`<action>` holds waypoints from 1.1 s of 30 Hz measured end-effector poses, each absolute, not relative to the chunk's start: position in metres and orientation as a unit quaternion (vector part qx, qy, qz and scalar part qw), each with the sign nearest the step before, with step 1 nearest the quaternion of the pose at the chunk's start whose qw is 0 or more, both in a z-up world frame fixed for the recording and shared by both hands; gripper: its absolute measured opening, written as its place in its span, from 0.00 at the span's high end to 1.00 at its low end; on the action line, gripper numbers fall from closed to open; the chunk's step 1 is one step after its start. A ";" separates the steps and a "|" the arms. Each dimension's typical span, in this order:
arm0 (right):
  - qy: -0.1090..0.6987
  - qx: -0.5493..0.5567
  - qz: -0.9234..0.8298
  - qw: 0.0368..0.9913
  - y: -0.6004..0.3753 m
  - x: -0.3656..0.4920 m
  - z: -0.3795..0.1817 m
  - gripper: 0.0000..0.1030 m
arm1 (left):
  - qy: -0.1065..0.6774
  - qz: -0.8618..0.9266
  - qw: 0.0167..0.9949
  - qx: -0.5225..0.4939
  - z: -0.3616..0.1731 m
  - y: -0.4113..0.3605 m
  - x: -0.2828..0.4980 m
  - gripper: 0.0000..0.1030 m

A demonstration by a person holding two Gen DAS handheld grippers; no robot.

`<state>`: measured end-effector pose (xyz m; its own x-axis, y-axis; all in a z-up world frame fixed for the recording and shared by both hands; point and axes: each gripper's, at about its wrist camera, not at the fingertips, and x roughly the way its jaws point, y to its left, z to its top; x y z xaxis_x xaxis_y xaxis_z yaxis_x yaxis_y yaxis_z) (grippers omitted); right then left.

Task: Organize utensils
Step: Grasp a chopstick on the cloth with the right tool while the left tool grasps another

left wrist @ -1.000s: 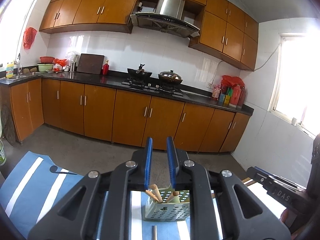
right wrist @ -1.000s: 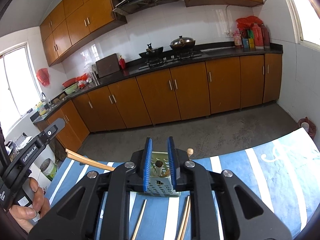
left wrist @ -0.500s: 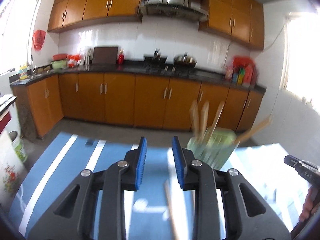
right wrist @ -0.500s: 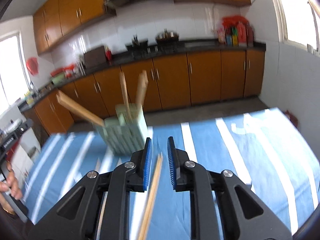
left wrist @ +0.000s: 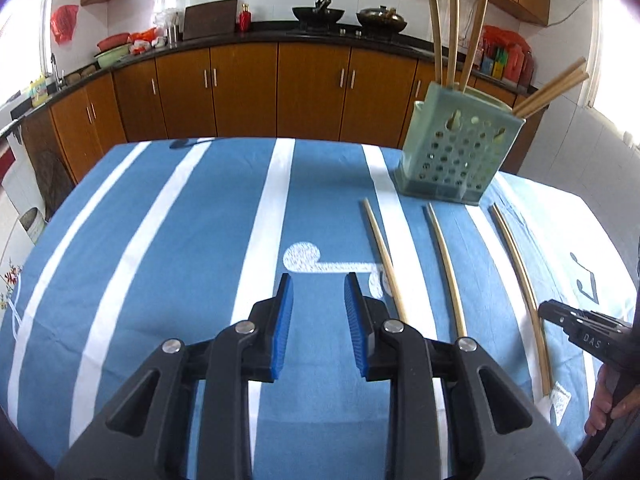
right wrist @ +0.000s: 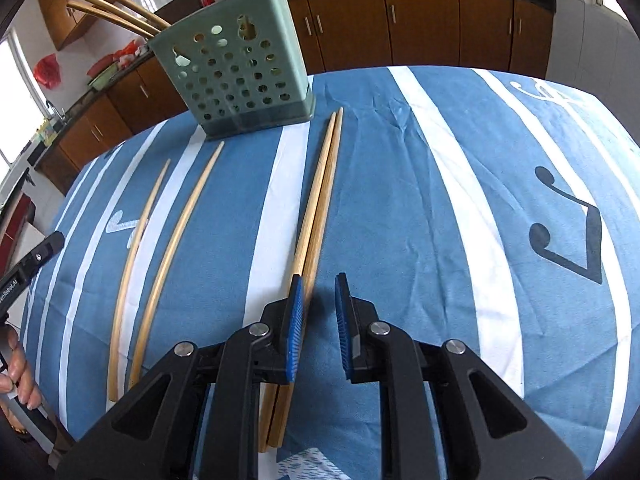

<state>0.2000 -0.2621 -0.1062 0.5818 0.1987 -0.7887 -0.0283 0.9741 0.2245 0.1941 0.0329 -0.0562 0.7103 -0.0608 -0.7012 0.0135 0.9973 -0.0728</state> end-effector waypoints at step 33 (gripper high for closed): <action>0.434 0.087 -0.033 0.896 -0.317 0.200 -0.111 0.92 | 0.437 -0.058 0.898 0.007 -0.103 -0.033 0.208 0.85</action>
